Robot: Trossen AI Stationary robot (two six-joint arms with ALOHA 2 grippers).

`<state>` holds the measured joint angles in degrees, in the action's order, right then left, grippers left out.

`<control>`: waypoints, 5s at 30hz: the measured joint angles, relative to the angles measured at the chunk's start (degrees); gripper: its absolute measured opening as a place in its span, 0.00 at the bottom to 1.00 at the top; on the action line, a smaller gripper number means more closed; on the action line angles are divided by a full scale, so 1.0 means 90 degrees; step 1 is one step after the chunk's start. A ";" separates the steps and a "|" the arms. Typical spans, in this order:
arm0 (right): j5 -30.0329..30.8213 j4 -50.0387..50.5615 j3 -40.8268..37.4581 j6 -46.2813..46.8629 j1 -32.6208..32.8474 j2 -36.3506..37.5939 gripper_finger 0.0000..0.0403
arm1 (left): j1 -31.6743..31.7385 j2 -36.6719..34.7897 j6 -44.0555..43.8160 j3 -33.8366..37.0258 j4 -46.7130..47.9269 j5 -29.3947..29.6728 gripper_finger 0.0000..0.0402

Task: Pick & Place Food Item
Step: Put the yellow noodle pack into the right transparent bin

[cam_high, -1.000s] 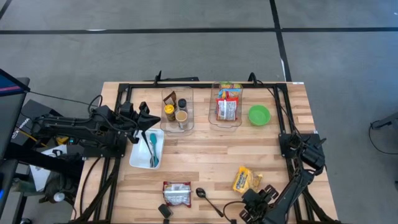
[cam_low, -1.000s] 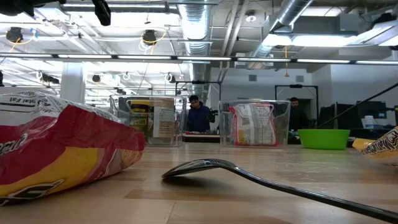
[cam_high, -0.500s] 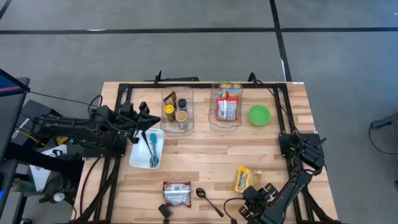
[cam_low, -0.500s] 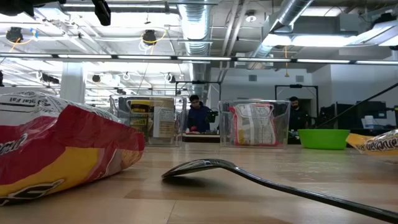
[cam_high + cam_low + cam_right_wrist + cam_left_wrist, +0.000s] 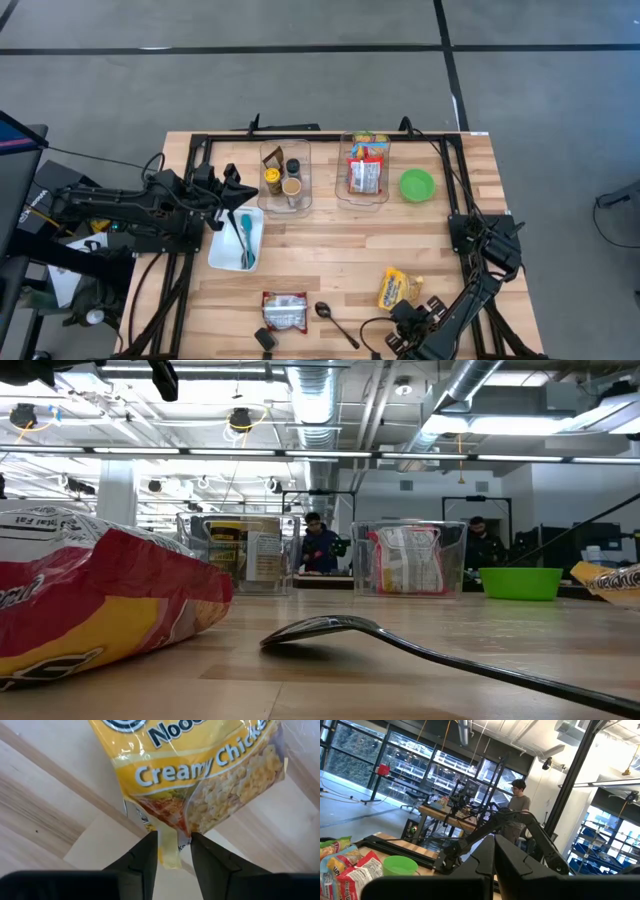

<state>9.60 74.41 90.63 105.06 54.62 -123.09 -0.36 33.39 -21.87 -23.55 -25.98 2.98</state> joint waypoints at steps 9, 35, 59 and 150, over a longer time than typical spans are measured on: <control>-0.0033 -0.0013 0.0000 -0.0049 0.0001 0.0000 0.25 | 0.0002 -0.0001 0.0000 0.0000 0.0000 0.0000 0.01; 0.0083 0.0238 0.0055 -0.0338 0.0013 0.0015 0.00 | 0.0001 -0.0001 0.0000 0.0000 0.0001 0.0000 0.01; 0.1936 0.1729 0.1785 -0.2292 -0.0148 0.0075 0.00 | 0.0001 -0.0001 0.0000 0.0000 0.0001 -0.0001 0.01; 0.0388 0.0573 0.1570 -1.0154 -0.7132 0.2312 0.00 | 0.0000 0.0000 0.0000 0.0000 0.0002 0.0000 0.01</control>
<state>13.09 79.56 104.76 13.67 -9.56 -102.28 -0.36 33.39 -21.87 -23.55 -25.96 2.98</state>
